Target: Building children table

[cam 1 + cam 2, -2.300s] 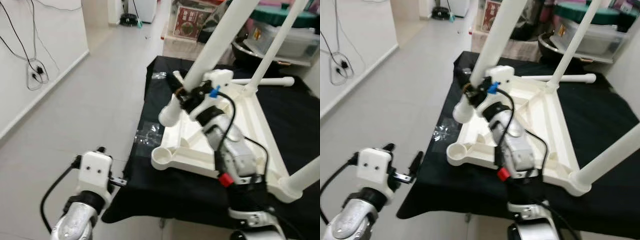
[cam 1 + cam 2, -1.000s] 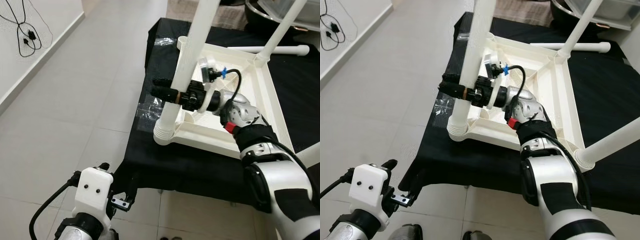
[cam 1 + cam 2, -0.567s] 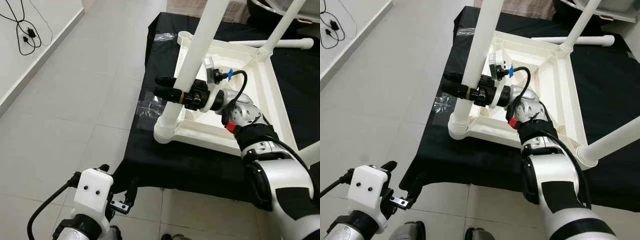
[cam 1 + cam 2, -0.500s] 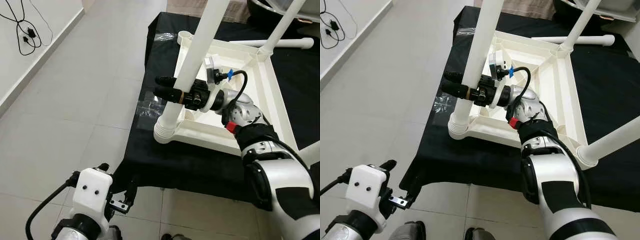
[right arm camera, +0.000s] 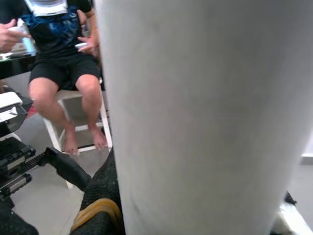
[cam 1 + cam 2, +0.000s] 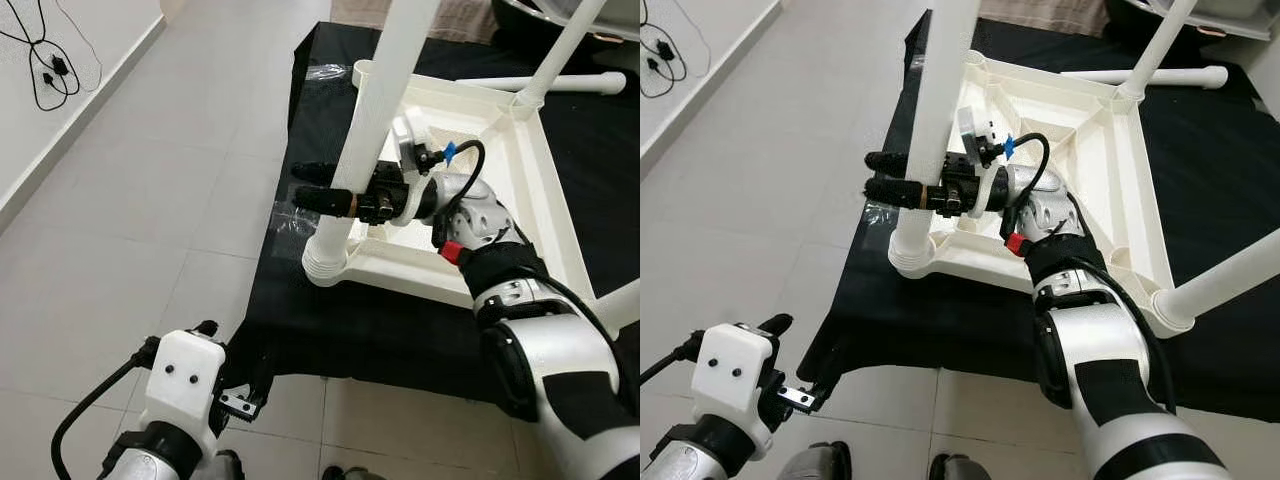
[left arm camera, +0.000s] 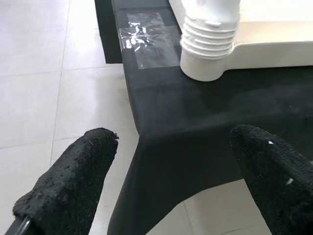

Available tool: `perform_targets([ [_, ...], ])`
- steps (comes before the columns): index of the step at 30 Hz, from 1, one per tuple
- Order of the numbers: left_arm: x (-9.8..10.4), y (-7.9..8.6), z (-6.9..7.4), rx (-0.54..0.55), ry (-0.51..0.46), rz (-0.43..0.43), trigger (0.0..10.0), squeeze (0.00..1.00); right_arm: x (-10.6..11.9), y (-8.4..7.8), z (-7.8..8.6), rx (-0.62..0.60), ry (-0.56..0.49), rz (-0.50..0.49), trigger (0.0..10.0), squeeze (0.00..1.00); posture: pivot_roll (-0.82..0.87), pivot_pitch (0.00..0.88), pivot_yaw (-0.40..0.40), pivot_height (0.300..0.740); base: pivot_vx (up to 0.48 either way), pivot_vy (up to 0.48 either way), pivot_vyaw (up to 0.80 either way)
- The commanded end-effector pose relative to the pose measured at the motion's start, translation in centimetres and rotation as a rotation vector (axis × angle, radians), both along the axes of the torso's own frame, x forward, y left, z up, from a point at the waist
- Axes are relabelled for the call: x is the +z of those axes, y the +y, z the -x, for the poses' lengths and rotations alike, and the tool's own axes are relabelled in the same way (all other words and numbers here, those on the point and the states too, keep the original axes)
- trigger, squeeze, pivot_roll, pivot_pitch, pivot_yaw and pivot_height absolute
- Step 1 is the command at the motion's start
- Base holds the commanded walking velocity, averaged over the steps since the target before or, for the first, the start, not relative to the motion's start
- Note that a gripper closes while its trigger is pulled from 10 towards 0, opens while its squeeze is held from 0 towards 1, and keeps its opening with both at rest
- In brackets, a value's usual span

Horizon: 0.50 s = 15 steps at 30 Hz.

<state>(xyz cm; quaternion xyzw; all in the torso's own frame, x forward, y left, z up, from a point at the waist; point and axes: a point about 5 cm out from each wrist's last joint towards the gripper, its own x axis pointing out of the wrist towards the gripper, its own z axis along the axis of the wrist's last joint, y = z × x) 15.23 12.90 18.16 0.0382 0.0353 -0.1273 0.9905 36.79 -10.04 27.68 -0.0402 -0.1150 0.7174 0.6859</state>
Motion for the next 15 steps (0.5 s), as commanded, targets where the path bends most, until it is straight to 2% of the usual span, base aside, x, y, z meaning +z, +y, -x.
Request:
perform_targets([
  [1,-0.5,-0.2,0.1,-0.007,0.035,0.006,10.0,0.00,0.4,0.5,0.4,0.043,-0.050,0.024,10.0,0.00,0.19,0.225,-0.121,0.740,0.000,0.000,0.00],
  [5,-0.6,-0.2,0.1,-0.001,0.035,0.007,10.0,0.00,0.7,0.8,0.3,0.046,-0.063,0.020,10.0,0.00,0.19,0.218,-0.127,0.740,0.000,0.000,0.00],
  [14,-0.6,-0.2,0.1,0.003,0.032,0.008,10.0,0.00,1.5,-0.4,0.0,0.025,-0.071,0.064,10.0,0.00,0.19,0.213,-0.134,0.740,0.000,0.000,0.00],
  [15,-0.6,-0.2,0.1,0.003,0.033,0.009,10.0,0.00,1.5,-0.7,-0.2,-0.005,-0.088,0.086,10.0,0.00,0.19,0.215,-0.135,0.740,0.000,0.000,0.00],
])
